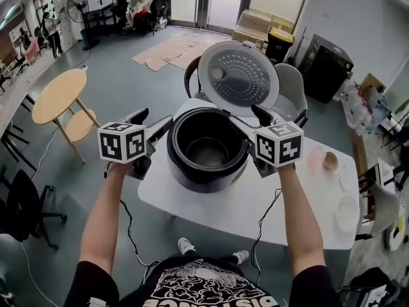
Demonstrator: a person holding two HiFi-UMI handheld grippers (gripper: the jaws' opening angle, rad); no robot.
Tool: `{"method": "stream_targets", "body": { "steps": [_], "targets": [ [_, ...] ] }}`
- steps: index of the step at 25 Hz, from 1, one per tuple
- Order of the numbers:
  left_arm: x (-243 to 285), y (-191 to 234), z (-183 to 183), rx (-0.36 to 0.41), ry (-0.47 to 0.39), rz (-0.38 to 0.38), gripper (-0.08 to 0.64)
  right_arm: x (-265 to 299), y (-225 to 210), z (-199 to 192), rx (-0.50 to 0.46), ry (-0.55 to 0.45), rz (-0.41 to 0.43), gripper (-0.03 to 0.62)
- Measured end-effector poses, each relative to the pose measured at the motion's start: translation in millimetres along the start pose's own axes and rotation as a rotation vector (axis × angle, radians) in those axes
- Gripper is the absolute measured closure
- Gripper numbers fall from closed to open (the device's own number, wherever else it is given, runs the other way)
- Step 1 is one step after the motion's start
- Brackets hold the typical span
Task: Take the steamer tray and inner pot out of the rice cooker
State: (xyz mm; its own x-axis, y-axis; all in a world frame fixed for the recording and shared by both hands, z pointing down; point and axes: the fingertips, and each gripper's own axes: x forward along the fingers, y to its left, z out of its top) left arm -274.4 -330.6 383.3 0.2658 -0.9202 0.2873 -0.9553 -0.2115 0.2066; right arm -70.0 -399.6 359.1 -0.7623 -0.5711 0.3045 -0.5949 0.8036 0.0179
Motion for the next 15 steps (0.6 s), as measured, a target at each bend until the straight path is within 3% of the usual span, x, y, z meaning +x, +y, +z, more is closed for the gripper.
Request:
{"method": "stream_targets", "body": {
  "steps": [5,15],
  "targets": [
    [35.3,-12.5,-18.0,-0.094,0.141,-0.113,0.202,5.4,-15.9,-37.6,0.101,0.093,0.021,0.259],
    [62.7,-21.0,-53.4,-0.183,0.345,-0.246,0.22,3.6,-25.1,-87.2,0.335,0.226,0.064,0.293]
  ]
}}
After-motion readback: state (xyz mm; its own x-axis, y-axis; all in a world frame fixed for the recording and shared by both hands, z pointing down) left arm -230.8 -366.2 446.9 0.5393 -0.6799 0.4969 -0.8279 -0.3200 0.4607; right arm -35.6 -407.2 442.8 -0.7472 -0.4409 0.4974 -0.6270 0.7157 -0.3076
